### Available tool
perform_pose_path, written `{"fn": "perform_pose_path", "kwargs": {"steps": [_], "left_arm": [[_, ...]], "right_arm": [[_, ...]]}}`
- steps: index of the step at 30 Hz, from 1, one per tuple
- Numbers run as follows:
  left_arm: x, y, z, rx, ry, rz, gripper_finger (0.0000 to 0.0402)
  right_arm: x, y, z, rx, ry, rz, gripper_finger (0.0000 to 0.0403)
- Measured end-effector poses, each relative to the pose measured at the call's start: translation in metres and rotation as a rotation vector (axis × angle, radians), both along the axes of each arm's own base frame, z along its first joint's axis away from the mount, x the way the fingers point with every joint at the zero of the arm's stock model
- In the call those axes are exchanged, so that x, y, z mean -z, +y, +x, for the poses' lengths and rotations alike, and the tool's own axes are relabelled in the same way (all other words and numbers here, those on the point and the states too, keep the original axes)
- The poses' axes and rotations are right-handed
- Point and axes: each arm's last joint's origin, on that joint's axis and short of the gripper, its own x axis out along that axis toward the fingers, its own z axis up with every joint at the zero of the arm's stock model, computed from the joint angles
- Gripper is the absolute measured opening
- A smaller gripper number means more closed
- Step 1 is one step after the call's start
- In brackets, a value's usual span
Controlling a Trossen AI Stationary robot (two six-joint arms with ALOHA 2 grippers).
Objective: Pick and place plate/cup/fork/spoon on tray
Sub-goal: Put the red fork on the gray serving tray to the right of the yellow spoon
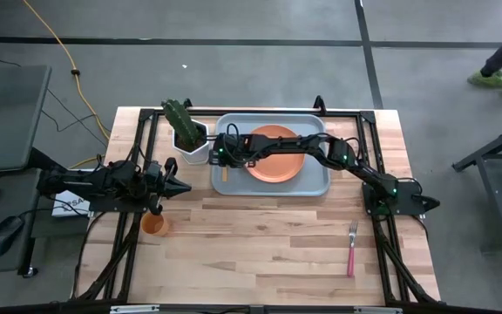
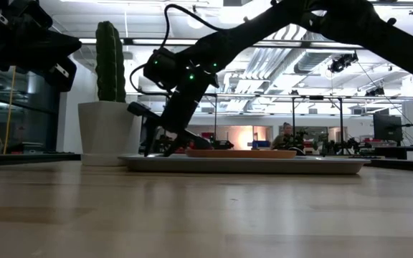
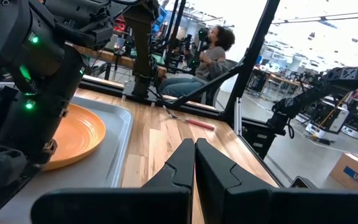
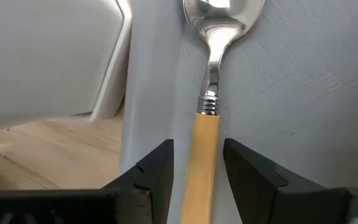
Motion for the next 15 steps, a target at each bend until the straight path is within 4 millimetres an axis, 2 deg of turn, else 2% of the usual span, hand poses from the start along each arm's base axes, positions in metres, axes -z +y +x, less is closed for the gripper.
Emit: {"fn": "perform_pose_path", "kwargs": {"steps": [6, 10, 12, 15], "left_arm": [[0.000, 0.000, 0.000, 0.000, 0.000, 0.000, 0.0001], [0.000, 0.000, 0.000, 0.000, 0.000, 0.000, 0.0001], [0.000, 0.000, 0.000, 0.000, 0.000, 0.000, 0.0001], [0.000, 0.000, 0.000, 0.000, 0.000, 0.000, 0.0001]], "right_arm": [[-0.021, 0.000, -0.009, -0.023, 0.051, -0.083, 0.0136], [-0.040, 0.001, -0.015, -0.118, 0.053, -0.099, 0.0136], [-0.056, 0.004, -0.017, -0.200, 0.023, -0.126, 0.0136], [-0.092, 0.019, -0.024, -0.353, -0.040, -0.166, 0.0136]]}}
